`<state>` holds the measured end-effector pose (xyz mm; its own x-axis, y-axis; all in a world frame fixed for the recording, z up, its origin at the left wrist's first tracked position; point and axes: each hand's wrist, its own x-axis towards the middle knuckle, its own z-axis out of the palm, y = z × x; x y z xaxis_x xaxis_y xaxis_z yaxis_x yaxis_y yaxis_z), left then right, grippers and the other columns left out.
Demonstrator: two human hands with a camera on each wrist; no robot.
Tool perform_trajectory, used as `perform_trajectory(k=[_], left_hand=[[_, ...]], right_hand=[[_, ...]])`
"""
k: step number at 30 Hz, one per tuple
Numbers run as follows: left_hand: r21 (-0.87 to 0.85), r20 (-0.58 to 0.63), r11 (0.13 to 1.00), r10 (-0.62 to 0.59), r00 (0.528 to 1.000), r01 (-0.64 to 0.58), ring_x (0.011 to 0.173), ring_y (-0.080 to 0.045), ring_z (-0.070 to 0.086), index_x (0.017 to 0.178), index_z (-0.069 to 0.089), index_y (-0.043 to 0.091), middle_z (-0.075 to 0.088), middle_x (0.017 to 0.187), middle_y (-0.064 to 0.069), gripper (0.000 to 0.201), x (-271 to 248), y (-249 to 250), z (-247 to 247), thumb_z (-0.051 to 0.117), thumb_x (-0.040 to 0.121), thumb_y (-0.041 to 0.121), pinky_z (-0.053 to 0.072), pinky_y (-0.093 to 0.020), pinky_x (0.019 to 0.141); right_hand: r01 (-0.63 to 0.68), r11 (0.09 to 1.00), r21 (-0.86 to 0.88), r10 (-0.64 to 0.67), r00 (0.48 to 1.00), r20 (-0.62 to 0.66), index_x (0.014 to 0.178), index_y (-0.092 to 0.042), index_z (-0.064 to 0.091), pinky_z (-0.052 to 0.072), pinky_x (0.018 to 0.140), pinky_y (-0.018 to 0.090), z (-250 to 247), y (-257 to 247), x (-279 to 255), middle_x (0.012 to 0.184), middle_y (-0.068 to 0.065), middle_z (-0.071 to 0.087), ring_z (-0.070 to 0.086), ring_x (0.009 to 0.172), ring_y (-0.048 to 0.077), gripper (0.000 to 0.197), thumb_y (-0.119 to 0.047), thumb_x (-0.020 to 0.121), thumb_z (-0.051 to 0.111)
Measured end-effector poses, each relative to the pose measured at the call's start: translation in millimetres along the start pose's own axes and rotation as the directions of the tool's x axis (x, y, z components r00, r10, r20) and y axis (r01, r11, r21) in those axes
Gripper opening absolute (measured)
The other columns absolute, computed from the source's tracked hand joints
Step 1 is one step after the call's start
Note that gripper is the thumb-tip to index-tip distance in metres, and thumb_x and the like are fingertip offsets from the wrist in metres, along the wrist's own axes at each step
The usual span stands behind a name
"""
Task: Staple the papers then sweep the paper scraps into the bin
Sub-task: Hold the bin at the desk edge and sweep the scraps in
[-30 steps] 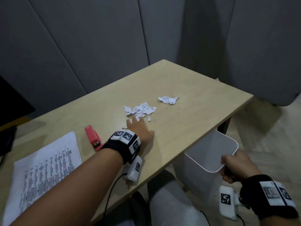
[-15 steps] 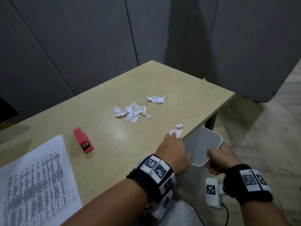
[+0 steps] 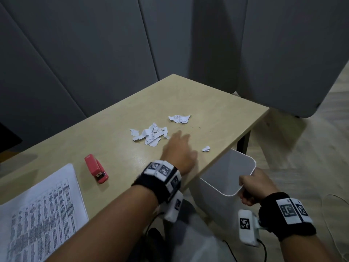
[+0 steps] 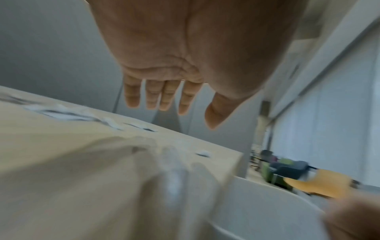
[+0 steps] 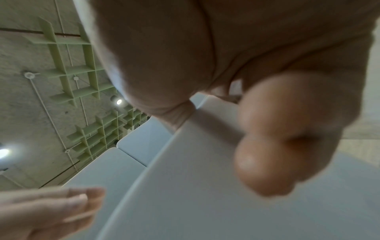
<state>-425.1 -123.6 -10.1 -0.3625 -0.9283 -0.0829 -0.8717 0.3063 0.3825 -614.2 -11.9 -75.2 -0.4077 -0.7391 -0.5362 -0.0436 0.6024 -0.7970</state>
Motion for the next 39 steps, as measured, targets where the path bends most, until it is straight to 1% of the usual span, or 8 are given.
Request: perform_trajectory(k=[3,6,14,18,27,31,34,39], left_hand=[[0.113,0.042,0.956,-0.278,0.960,0.272,0.151,-0.029,0.015,0.150,0.030,0.018,0.018,0.163,-0.006,0.067,23.7,-36.4,-16.4,0.050,0.091,0.040,0.027,-0.050,0.116],[0.170,0.140,0.934,-0.340,0.930,0.315,0.135,-0.037,0.041,0.130,0.049,0.012,0.046,0.142,-0.013,0.055,28.3,-55.0,-19.1,0.049,0.084,0.041,0.044,-0.051,0.103],[0.189,0.219,0.982,-0.045,0.975,0.003,0.118,-0.033,0.047,0.115,0.058,0.015,0.054,0.125,-0.008,0.037,-15.0,5.9,3.8,0.045,0.090,0.038,0.044,-0.048,0.098],[0.185,0.227,0.964,0.149,0.962,-0.193,0.124,-0.031,0.043,0.128,0.056,0.016,0.052,0.134,-0.006,0.042,-40.5,40.6,23.6,0.049,0.093,0.037,0.038,-0.046,0.102],[-0.031,0.083,0.935,0.354,0.931,-0.353,0.125,-0.021,0.051,0.126,0.064,0.020,0.059,0.136,0.002,0.036,-37.5,43.1,33.1,0.055,0.092,0.026,0.039,-0.043,0.107],[0.023,0.006,0.981,0.193,0.981,-0.194,0.138,-0.021,0.039,0.136,0.054,0.021,0.043,0.151,0.000,0.043,-18.8,31.4,24.3,0.053,0.095,0.032,0.028,-0.040,0.112],[0.109,0.024,0.993,-0.046,0.999,0.043,0.150,-0.026,0.018,0.149,0.035,0.021,0.020,0.163,-0.006,0.060,7.0,14.2,10.5,0.052,0.094,0.038,0.019,-0.045,0.117],[0.177,0.004,0.890,-0.428,0.904,0.420,0.143,-0.036,0.023,0.144,0.034,0.020,0.028,0.153,-0.011,0.066,49.4,-43.5,-21.6,0.051,0.085,0.044,0.031,-0.054,0.111]], right_hand=[[0.001,1.000,-0.020,-0.001,1.000,0.012,0.099,0.000,0.051,0.035,0.041,0.026,0.1,1.3,-0.2,0.056,0.025,0.048,0.043,0.036,0.023,0.024,0.009,0.081,0.038],[-0.001,1.000,-0.019,0.001,1.000,0.011,0.099,0.003,0.050,0.034,0.042,0.025,1.0,1.7,-0.3,0.054,0.024,0.048,0.043,0.036,0.023,0.022,0.009,0.081,0.039],[-0.002,1.000,-0.004,0.002,1.000,-0.005,0.105,-0.001,0.051,0.034,0.040,0.024,1.1,0.8,0.4,0.055,0.024,0.048,0.041,0.032,0.021,0.028,0.009,0.081,0.040],[0.004,1.000,-0.026,-0.005,1.000,-0.006,0.106,-0.003,0.052,0.037,0.039,0.023,1.5,-1.0,-0.9,0.054,0.023,0.050,0.043,0.033,0.022,0.030,0.007,0.081,0.040],[0.001,1.000,-0.021,-0.001,1.000,-0.006,0.091,0.002,0.054,0.037,0.038,0.024,-1.1,-4.6,-1.1,0.053,0.021,0.049,0.043,0.029,0.022,0.020,0.008,0.083,0.037],[-0.003,1.000,-0.026,0.003,1.000,-0.014,0.102,0.004,0.053,0.036,0.040,0.025,-1.4,-1.9,2.6,0.057,0.024,0.050,0.044,0.031,0.022,0.027,0.007,0.080,0.037],[0.004,1.000,-0.030,-0.004,1.000,-0.010,0.102,0.001,0.051,0.036,0.041,0.026,-1.8,0.0,4.4,0.057,0.024,0.049,0.044,0.033,0.023,0.027,0.007,0.079,0.037],[0.030,0.998,-0.050,-0.030,0.999,0.016,0.094,-0.005,0.051,0.036,0.041,0.026,-5.3,2.1,2.9,0.056,0.024,0.050,0.045,0.036,0.024,0.022,0.007,0.081,0.038]])
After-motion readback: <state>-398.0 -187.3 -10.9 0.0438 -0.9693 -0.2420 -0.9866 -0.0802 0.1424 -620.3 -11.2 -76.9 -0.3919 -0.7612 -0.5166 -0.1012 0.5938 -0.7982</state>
